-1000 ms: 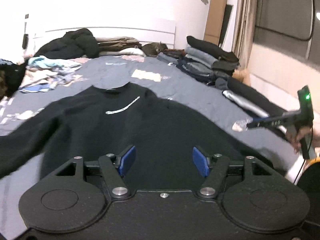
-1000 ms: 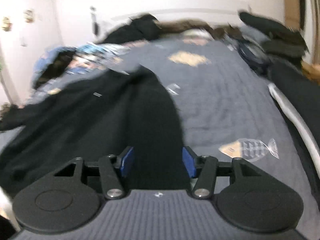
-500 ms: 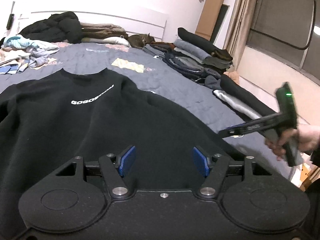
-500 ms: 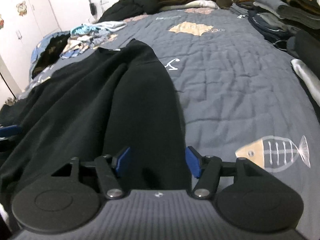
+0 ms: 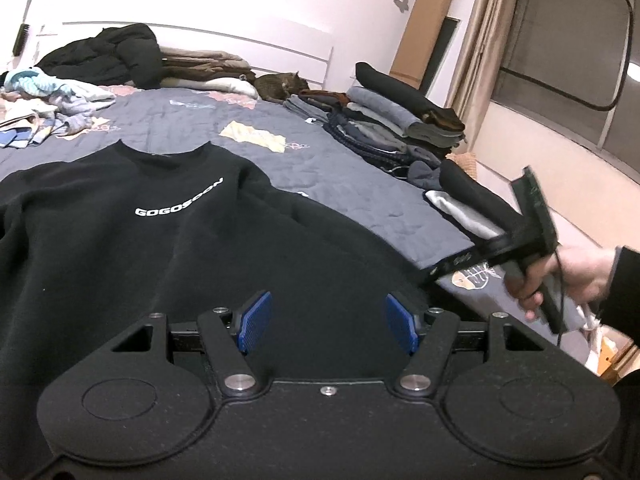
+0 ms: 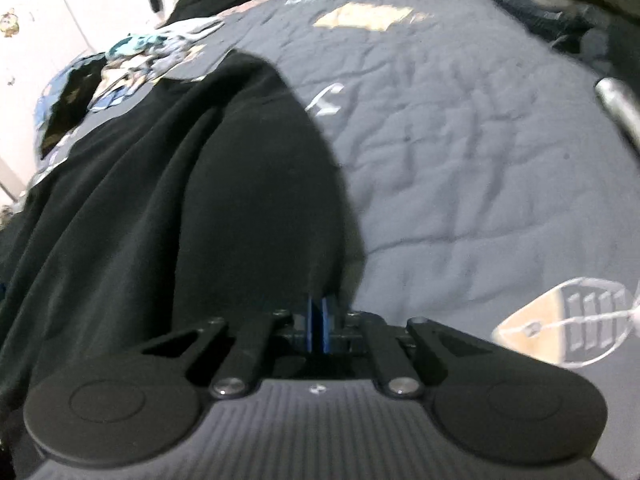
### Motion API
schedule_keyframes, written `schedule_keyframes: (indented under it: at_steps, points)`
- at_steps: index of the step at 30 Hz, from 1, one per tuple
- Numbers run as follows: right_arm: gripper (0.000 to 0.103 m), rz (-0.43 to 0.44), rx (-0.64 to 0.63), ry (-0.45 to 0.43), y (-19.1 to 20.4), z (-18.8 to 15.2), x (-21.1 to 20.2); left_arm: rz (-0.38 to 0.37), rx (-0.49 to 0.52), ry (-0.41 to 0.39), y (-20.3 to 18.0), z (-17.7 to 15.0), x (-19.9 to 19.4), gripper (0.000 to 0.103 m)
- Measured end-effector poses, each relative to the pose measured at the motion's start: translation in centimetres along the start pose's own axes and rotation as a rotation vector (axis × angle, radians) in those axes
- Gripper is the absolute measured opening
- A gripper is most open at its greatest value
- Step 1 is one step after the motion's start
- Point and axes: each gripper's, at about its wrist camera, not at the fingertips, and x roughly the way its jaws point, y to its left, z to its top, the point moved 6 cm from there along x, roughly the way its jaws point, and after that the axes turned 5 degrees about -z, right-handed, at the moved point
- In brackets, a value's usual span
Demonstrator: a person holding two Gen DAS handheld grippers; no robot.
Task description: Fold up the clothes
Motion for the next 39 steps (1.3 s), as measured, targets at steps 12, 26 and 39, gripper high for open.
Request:
schedule_keyframes:
  at_steps: [12, 26, 39]
  points:
    - [0.005, -0.519, -0.026, -0.190, -9.6, 12.7, -3.2, 0.004, -0.004, -0.018, 0.1, 0.8, -0.3, 0.063]
    - [0.058, -0.402, -0.082, -0.179, -9.5, 5.2, -10.2, -0.002, 0.006, 0.012, 0.8, 0.4, 0.3, 0.063]
    - [0.061, -0.402, 0.224, 0.000, -15.8, -10.2, -9.6, -0.041, 0.080, 0.016, -2.2, 0.0, 0.3, 0.063]
